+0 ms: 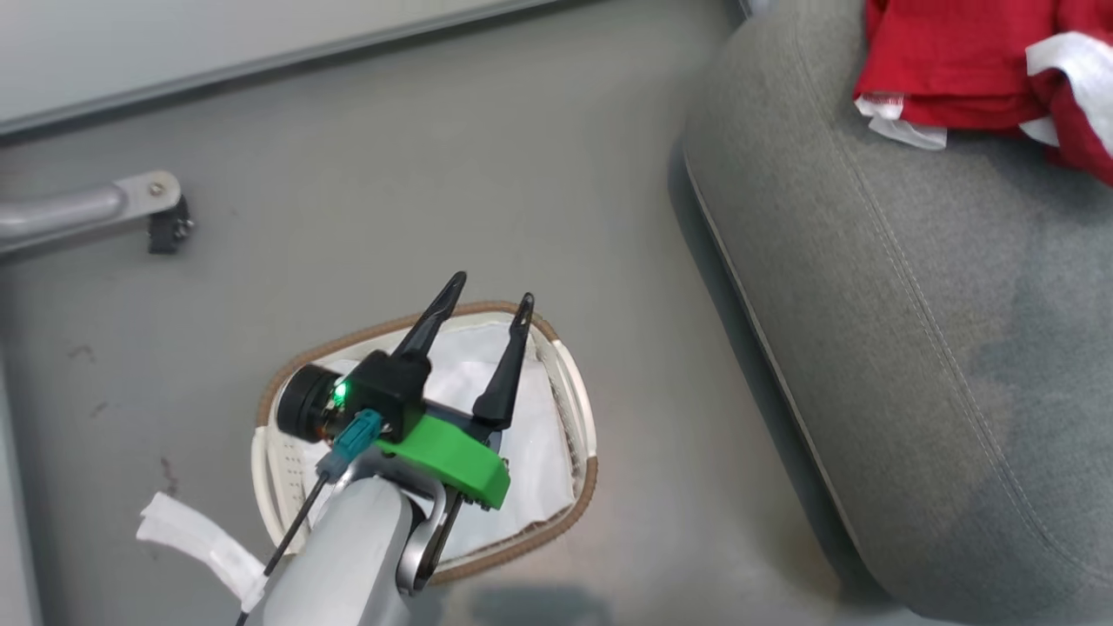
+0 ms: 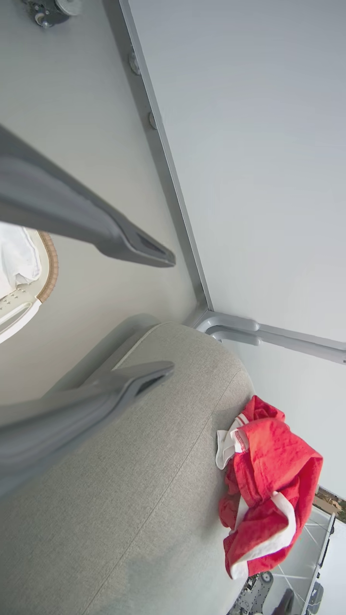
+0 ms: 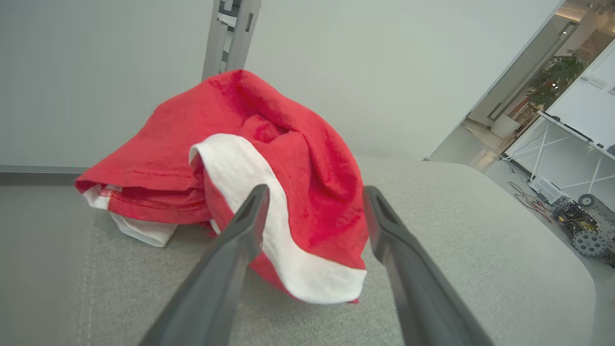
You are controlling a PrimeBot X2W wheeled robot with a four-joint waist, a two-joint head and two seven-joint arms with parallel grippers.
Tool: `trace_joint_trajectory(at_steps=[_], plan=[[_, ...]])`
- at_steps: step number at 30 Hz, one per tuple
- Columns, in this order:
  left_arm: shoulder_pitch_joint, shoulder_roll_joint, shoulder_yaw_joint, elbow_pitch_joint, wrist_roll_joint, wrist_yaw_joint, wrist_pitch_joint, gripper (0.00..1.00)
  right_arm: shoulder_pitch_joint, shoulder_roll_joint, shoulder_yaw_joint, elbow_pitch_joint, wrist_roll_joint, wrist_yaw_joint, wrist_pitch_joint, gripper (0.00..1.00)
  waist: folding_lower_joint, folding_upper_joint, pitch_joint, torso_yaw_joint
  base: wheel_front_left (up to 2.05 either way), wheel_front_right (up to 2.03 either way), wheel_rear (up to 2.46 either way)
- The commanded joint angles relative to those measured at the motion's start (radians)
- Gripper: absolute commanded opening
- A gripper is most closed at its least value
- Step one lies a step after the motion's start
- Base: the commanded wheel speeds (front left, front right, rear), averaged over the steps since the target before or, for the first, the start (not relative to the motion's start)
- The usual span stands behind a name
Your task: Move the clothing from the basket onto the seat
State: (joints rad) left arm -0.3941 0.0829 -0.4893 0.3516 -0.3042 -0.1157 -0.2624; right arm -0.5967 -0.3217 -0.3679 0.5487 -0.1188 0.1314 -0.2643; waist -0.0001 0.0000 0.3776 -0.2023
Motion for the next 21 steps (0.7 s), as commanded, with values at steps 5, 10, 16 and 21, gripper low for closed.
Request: trace_joint_trajectory(at_steps=[5, 10, 16, 21], plan=[[0.1, -0.016, 0.1, -0.012, 0.001, -0.001, -0.002, 1.0, 0.008, 0.018, 0.074, -0.017, 0.017, -0.001, 0.0, 1.0, 0.0001, 0.0, -0.176, 0.135, 0.0, 0.0, 0.0], [0.158, -0.021, 0.204, -0.03, 0.012, 0.02, -0.002, 1.0, 0.036, 0.079, 0.123, -0.033, 0.044, -0.001, 0.0, 1.0, 0.0001, 0.0, -0.22, 0.175, 0.0, 0.0, 0.0], [0.223, -0.025, 0.334, -0.055, 0.012, 0.039, -0.002, 1.0, 0.109, 0.189, 0.177, -0.064, 0.083, -0.001, 0.0, 1.0, 0.0001, 0.0, -0.246, 0.205, 0.0, 0.0, 0.0], [0.271, -0.029, 0.418, -0.066, 0.027, 0.045, -0.002, 1.0, 0.19, 0.249, 0.201, -0.095, 0.112, -0.001, 0.0, 1.0, 0.0001, 0.0, -0.261, 0.215, 0.0, 0.0, 0.0]])
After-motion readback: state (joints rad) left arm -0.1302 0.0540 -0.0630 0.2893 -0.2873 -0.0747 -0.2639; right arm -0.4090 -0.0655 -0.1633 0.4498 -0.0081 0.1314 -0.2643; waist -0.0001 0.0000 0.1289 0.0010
